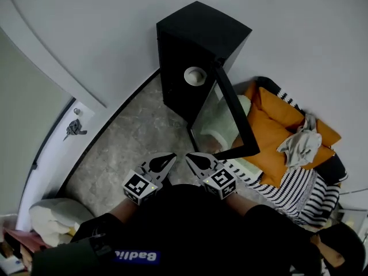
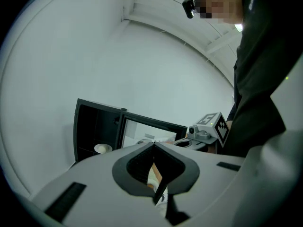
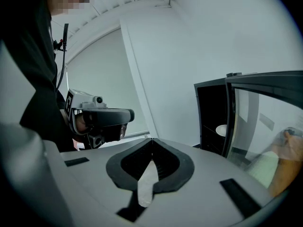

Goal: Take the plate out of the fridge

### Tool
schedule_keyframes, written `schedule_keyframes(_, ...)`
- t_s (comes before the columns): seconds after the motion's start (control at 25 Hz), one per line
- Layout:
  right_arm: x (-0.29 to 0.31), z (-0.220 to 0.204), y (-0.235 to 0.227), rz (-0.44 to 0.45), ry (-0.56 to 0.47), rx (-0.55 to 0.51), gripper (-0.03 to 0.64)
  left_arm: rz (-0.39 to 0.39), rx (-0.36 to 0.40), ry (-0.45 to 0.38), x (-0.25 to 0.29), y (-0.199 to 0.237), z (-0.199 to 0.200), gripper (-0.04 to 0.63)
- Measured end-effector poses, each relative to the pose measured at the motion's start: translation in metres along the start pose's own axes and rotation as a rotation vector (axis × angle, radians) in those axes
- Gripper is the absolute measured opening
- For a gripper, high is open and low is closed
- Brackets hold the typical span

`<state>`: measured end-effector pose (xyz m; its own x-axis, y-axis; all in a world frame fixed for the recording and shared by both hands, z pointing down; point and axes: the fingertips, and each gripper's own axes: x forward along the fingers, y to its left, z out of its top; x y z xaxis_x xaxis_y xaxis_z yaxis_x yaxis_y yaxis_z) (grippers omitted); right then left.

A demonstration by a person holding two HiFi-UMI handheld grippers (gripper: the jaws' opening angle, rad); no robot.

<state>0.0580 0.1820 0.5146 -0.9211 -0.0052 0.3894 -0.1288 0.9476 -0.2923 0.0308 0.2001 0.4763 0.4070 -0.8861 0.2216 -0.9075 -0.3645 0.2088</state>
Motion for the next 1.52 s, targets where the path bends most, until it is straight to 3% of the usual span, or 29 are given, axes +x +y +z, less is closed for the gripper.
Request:
schedule_keyframes(0.4, 0.074, 0.034, -0.023, -0.113, 0.016, 0.051, 0.011, -0.121, 0.060, 0.027, 0.005, 0.086, 0.011, 0.006)
schedule_keyframes(0.72, 0.100, 0.050, -0.027, -0.201, 0.020, 0.071, 0.011, -0.210, 0.028, 0.015, 0.007, 0.123, 0.017, 0.006)
schedule_keyframes(1.12, 0.102, 0.054, -0.047, -0.232, 0.013, 0.093, 0.011, -0.225, 0.039, 0.026, 0.026, 0.138, 0.020, 0.006)
schedule_keyframes(1.52, 0.102, 0.072, -0.077, -0.178, -0.031, 0.090, 0.011, -0.178, 0.063, 0.057, 0.053, 0.145, 0.037, 0.006)
